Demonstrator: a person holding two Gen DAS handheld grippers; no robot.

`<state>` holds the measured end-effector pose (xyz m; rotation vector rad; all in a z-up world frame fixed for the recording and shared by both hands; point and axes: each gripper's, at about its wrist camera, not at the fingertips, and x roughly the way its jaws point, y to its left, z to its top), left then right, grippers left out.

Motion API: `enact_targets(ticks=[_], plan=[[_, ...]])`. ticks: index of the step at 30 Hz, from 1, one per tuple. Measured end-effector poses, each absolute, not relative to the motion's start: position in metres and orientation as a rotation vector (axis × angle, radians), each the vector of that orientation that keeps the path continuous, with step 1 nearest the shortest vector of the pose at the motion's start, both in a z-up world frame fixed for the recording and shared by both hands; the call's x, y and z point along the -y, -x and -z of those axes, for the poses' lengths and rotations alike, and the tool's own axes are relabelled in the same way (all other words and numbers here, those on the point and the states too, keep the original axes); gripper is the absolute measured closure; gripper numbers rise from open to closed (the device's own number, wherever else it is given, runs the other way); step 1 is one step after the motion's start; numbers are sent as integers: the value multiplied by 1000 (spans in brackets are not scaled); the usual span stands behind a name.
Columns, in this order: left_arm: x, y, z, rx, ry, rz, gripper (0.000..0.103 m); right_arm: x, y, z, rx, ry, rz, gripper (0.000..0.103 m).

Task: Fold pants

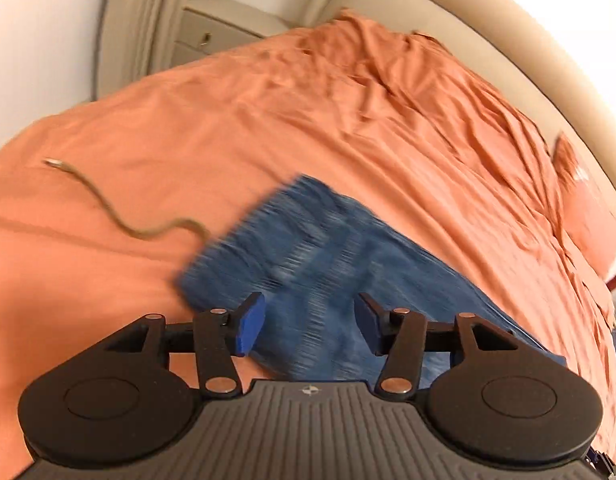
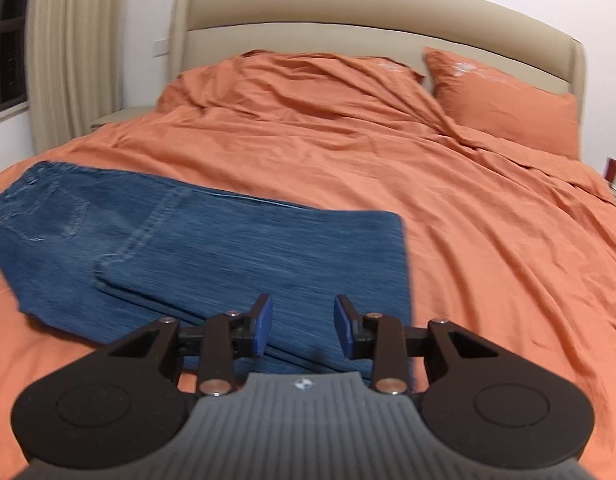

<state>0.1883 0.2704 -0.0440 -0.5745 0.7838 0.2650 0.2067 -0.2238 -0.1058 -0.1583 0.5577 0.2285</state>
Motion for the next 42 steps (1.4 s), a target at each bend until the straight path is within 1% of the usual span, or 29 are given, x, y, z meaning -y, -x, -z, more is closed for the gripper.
enact_targets(ticks=[2, 5, 6, 8, 11, 13, 15, 19, 24, 27, 28, 29, 33, 36, 38, 42], plan=[[-290, -185, 46, -806, 591, -263, 35, 206, -211, 100, -561, 188, -261, 73], [-311, -180, 62, -837, 625, -255, 32, 175, -223, 92, -560, 244, -317, 77], [-317, -175, 69, -828, 656, -254, 31, 165, -227, 91, -562, 267, -331, 80], [-325, -169, 90, -793, 770, -239, 28, 144, -239, 90, -574, 306, -361, 80], [-332, -167, 123, -740, 941, -206, 28, 114, -259, 93, -600, 353, -395, 82], [-331, -171, 142, -707, 1010, -194, 28, 99, -270, 97, -619, 381, -412, 88], [-330, -175, 155, -684, 1056, -187, 28, 87, -282, 101, -638, 402, -423, 91], [-330, -184, 173, -636, 1102, -190, 28, 70, -313, 108, -668, 446, -424, 93], [-330, -194, 176, -624, 1083, -189, 28, 52, -359, 118, -696, 490, -450, 95], [-329, -189, 176, -617, 1069, -191, 35, 42, -385, 126, -728, 468, -468, 96], [-329, -188, 176, -614, 1069, -190, 41, 39, -392, 131, -753, 454, -478, 101], [-330, -186, 176, -611, 1071, -191, 44, 36, -398, 137, -788, 448, -483, 103], [-327, -183, 173, -606, 1062, -208, 50, 32, -414, 160, -898, 423, -473, 103], [-321, -184, 167, -602, 1035, -230, 58, 33, -415, 163, -904, 400, -461, 103], [-317, -184, 160, -599, 1009, -246, 68, 33, -413, 159, -901, 398, -450, 103], [-300, -184, 125, -570, 896, -253, 76, 46, -399, 138, -855, 312, -433, 103]])
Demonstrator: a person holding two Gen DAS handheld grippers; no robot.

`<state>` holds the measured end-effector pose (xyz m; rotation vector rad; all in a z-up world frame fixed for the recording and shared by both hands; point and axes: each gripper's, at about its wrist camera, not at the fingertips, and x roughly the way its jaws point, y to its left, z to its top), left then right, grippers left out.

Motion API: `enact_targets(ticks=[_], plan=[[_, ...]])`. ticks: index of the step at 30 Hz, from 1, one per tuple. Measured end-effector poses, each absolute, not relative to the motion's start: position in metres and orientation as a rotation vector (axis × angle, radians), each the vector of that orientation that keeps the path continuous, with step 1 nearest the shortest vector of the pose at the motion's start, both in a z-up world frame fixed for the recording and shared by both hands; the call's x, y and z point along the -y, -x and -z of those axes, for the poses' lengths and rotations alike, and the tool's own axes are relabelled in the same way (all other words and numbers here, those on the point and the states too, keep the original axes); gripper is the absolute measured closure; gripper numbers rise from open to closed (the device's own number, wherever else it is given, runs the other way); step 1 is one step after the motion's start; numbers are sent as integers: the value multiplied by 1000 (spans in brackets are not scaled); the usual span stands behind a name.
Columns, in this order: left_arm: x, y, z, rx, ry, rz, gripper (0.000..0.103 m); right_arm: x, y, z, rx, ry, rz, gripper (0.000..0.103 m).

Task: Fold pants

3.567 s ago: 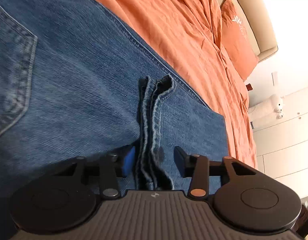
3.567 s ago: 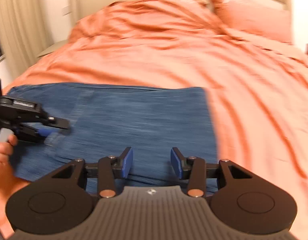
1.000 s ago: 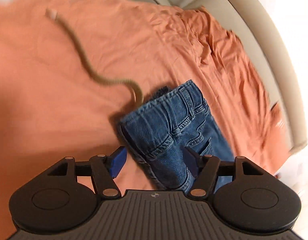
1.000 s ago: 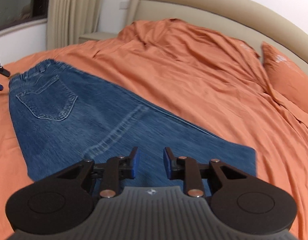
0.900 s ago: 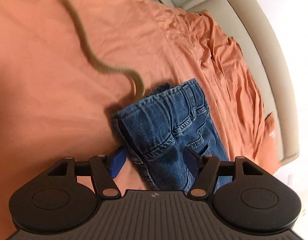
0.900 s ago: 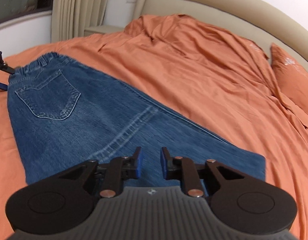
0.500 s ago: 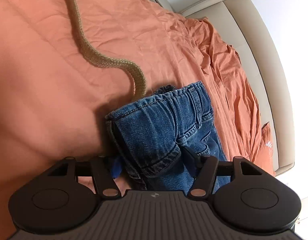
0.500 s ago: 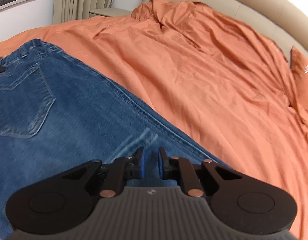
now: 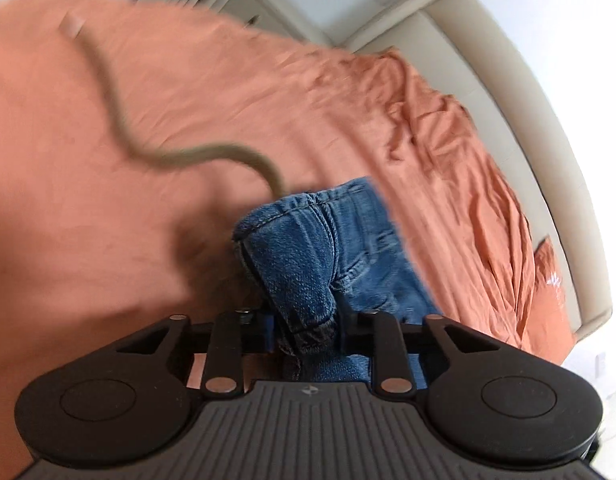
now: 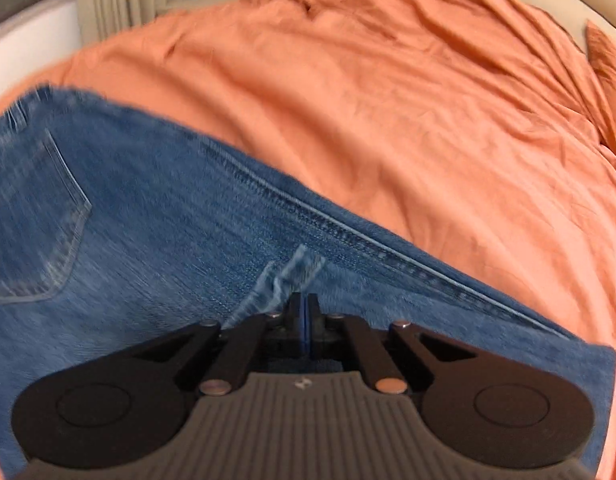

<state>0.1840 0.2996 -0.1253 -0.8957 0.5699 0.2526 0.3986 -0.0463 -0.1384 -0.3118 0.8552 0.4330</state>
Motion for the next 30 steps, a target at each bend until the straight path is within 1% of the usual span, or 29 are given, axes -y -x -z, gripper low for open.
enact_targets(ticks=[5, 10, 13, 15, 19, 23, 28, 30], plan=[[-250, -190, 60, -526, 638, -214, 78, 85, -354, 106, -782, 225, -428, 103], [-164, -209, -1, -515, 315, -152, 79, 134, -310, 86, -775, 135, -381, 103], [-94, -223, -22, -513, 92, -115, 79, 167, -292, 80, -779, 44, -338, 103], [-46, -232, -25, -520, -39, -87, 80, 190, -281, 80, -777, -22, -317, 103], [46, -251, -8, -556, -233, -20, 80, 227, -267, 86, -771, -117, -280, 103], [122, -264, 34, -642, -373, 73, 81, 259, -265, 99, -798, -179, -240, 103], [170, -276, 98, -857, -404, 182, 80, 287, -269, 121, -866, -276, -221, 103], [174, -275, 110, -891, -427, 190, 76, 291, -270, 126, -882, -299, -233, 103]])
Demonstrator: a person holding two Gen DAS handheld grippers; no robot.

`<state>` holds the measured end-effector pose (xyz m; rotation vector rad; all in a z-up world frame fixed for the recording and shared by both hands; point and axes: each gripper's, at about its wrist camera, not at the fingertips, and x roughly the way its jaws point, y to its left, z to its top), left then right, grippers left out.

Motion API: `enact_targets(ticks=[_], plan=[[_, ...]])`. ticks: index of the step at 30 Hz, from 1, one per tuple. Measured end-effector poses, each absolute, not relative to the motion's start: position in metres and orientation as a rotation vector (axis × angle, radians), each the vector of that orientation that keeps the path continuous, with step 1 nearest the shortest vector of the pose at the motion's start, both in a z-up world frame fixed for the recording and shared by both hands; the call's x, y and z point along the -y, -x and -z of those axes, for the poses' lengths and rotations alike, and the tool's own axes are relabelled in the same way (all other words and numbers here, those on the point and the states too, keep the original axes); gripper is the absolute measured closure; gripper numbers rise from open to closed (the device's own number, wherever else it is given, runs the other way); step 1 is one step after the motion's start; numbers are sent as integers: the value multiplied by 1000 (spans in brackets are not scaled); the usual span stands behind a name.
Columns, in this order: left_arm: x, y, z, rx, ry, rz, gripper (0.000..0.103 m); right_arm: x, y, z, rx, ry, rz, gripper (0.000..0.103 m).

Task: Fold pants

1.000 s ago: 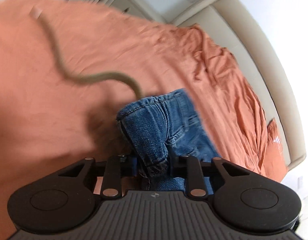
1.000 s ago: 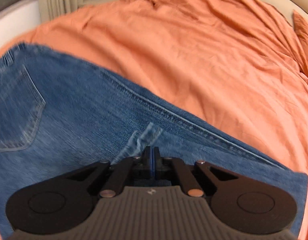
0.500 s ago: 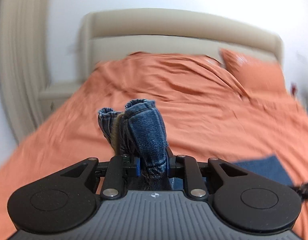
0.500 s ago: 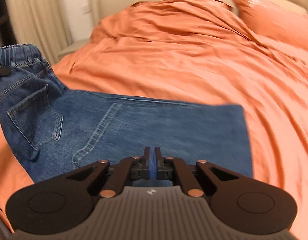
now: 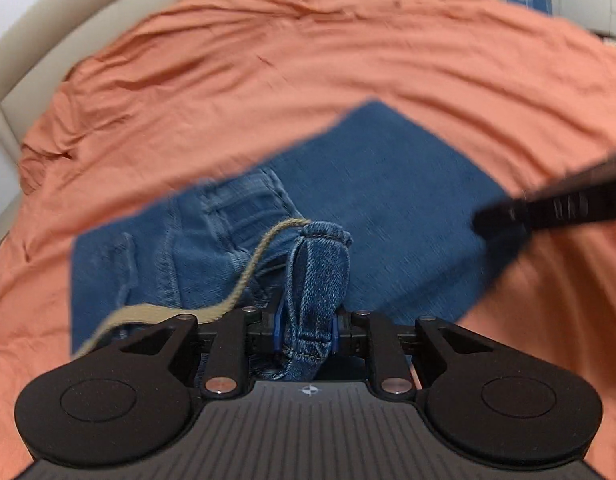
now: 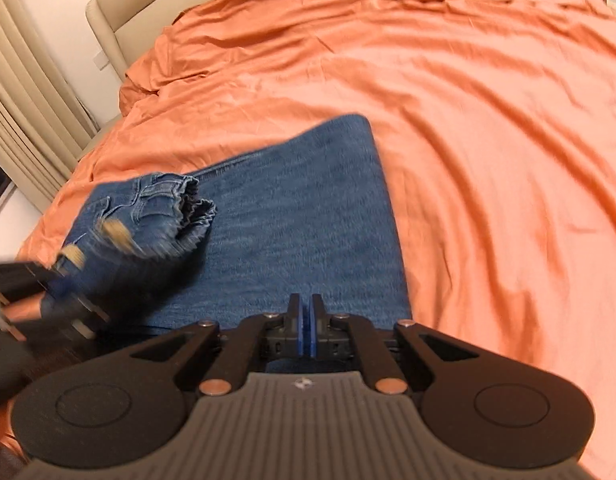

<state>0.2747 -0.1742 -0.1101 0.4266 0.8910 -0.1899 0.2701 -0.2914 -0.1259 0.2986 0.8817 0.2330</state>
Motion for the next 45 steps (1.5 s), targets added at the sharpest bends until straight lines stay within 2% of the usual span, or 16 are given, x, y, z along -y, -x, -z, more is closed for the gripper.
enact_targets(ticks=[1, 2, 4, 5, 8, 10, 14, 22, 30, 32, 33, 34, 37, 45], plan=[[174, -276, 112, -912, -418, 205, 71, 293, -271, 127, -882, -308, -241, 103], [171, -278, 111, -934, -387, 227, 59, 294, -271, 127, -882, -320, -250, 103], [162, -286, 107, -995, -254, 300, 44, 296, -274, 128, -883, -354, -277, 101], [155, -291, 104, -1019, -183, 325, 39, 295, -275, 127, -883, -373, -292, 100], [137, -301, 92, -1040, -32, 354, 38, 294, -275, 125, -868, -412, -337, 90], [123, -303, 83, -1033, 47, 382, 38, 292, -271, 122, -855, -425, -360, 74], [93, -304, 58, -966, 93, 380, 37, 291, -272, 120, -837, -517, -434, 70], [28, -316, 42, -912, 19, 193, 37, 270, -306, 133, -910, -703, -496, 51], [-16, -323, 52, -922, 88, 106, 37, 241, -361, 171, -1034, -771, -495, 53], [-23, -318, 50, -918, 78, 92, 37, 239, -367, 179, -1031, -823, -522, 65], [-24, -317, 50, -914, 76, 83, 37, 237, -367, 179, -1023, -834, -536, 78], [-26, -315, 50, -908, 77, 74, 37, 235, -366, 177, -1007, -826, -547, 84], [-35, -310, 49, -866, 108, 19, 38, 224, -360, 151, -963, -699, -555, 91], [-55, -303, 28, -787, 199, -28, 41, 187, -372, 19, -812, -526, -686, 95]])
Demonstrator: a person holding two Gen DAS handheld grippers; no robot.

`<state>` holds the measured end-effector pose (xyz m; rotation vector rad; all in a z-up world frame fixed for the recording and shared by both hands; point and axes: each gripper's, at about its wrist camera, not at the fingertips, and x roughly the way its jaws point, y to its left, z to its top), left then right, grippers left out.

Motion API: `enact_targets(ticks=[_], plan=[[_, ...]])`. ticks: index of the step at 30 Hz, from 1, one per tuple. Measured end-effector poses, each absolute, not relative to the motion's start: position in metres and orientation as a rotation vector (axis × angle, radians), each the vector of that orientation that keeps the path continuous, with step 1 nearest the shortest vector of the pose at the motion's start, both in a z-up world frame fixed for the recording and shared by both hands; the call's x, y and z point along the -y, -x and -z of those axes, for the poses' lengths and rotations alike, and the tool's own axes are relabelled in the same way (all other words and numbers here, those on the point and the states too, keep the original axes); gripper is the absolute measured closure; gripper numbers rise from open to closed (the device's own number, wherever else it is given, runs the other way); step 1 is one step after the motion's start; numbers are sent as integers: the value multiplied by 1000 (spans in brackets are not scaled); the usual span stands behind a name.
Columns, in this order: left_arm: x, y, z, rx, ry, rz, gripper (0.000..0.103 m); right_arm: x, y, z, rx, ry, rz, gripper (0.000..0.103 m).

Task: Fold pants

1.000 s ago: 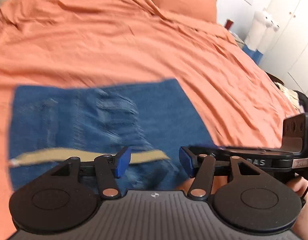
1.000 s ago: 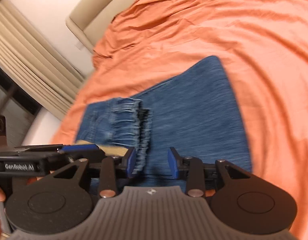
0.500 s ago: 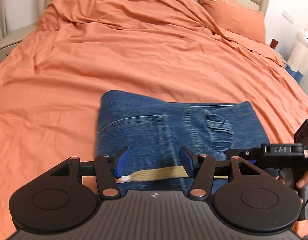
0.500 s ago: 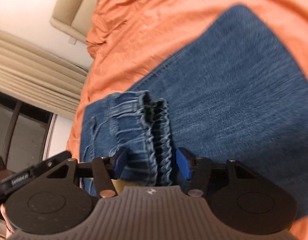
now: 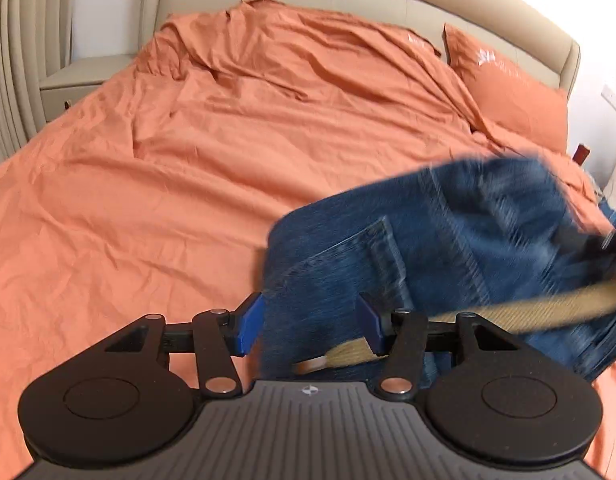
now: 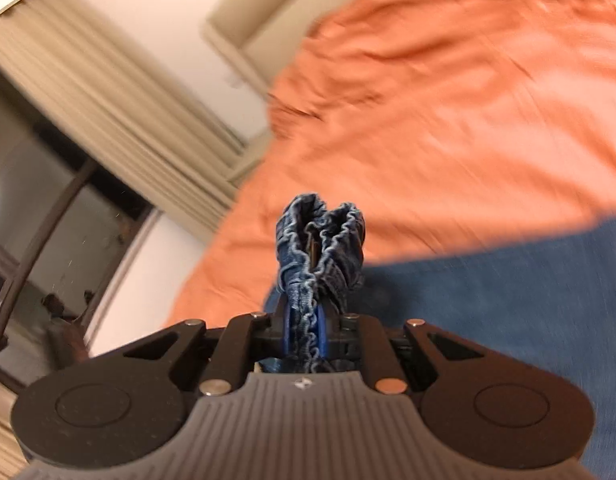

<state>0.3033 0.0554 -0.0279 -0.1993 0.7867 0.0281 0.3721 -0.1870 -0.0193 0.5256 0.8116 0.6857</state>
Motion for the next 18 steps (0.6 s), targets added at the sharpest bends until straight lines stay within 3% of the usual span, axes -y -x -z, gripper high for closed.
enact_targets(ticks=[4, 7, 10, 14, 18], plan=[[-54, -304, 22, -769, 215, 12, 41, 196, -378, -36, -732, -463, -670, 95], [-45, -307, 28, -770, 190, 49, 41, 226, -379, -42, -725, -467, -573, 95], [-34, -316, 41, -794, 164, 86, 41, 265, -381, -12, -787, -510, -457, 96], [-20, -325, 58, -834, 144, 116, 42, 307, -381, 68, -914, -574, -292, 96], [-9, -333, 69, -857, 112, 141, 42, 340, -368, 114, -918, -682, -248, 97]])
